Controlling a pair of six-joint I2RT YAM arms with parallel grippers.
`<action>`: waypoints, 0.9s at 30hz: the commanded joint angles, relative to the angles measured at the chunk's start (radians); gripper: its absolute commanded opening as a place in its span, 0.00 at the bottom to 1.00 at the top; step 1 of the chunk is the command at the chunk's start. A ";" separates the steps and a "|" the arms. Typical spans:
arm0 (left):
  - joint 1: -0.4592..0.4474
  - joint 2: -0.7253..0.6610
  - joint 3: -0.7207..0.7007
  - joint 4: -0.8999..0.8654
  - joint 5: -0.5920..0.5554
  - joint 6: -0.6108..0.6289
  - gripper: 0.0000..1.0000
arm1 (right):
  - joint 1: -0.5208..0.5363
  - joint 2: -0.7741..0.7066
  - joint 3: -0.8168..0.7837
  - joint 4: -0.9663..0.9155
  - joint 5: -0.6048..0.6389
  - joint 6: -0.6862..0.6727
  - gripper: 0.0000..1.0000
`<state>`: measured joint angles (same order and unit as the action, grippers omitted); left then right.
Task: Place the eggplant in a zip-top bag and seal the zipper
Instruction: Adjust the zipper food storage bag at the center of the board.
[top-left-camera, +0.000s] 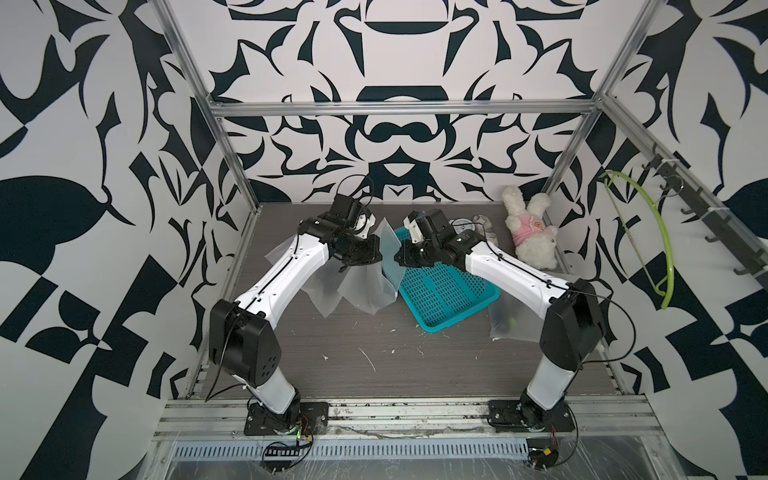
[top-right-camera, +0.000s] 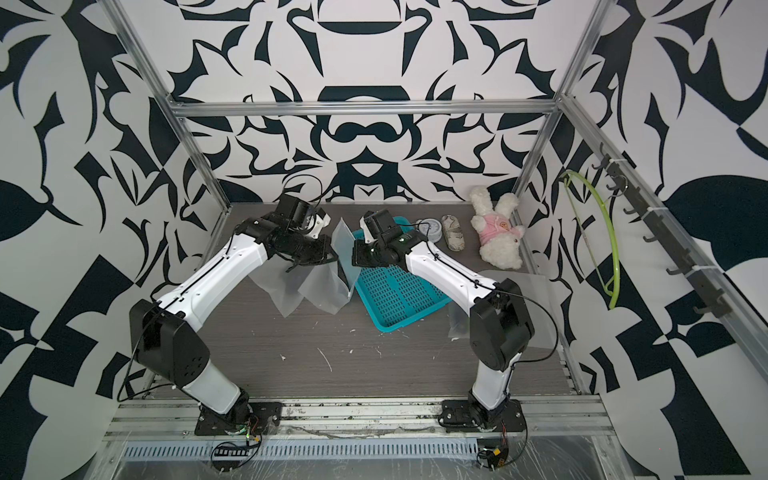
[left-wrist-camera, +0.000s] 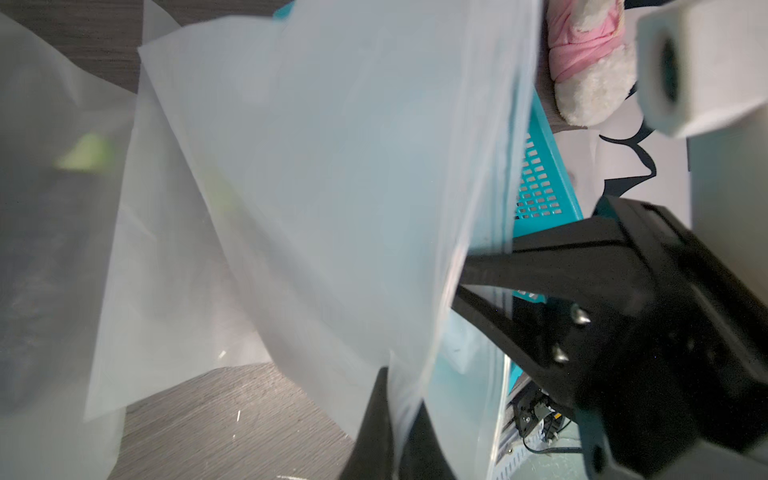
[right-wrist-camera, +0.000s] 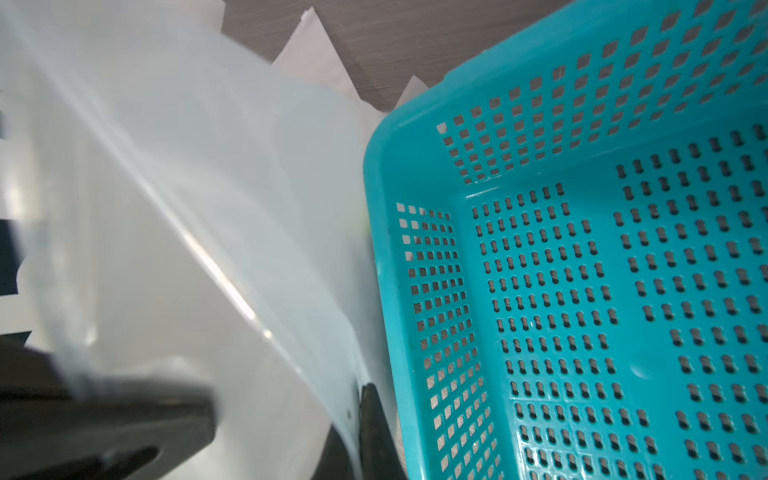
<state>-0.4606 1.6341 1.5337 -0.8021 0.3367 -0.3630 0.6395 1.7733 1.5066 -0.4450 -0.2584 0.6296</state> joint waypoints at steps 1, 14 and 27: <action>-0.002 -0.011 0.022 0.027 -0.015 0.044 0.35 | -0.014 -0.020 0.050 0.003 -0.001 0.081 0.00; -0.001 -0.272 -0.256 0.257 -0.081 0.187 0.62 | -0.101 0.012 0.008 0.147 -0.089 0.359 0.00; -0.156 -0.450 -0.674 0.783 -0.071 0.467 0.56 | -0.162 0.026 -0.080 0.340 -0.192 0.566 0.00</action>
<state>-0.5800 1.2350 0.9195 -0.2310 0.2611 0.0124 0.4885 1.7927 1.4471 -0.2043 -0.3935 1.1103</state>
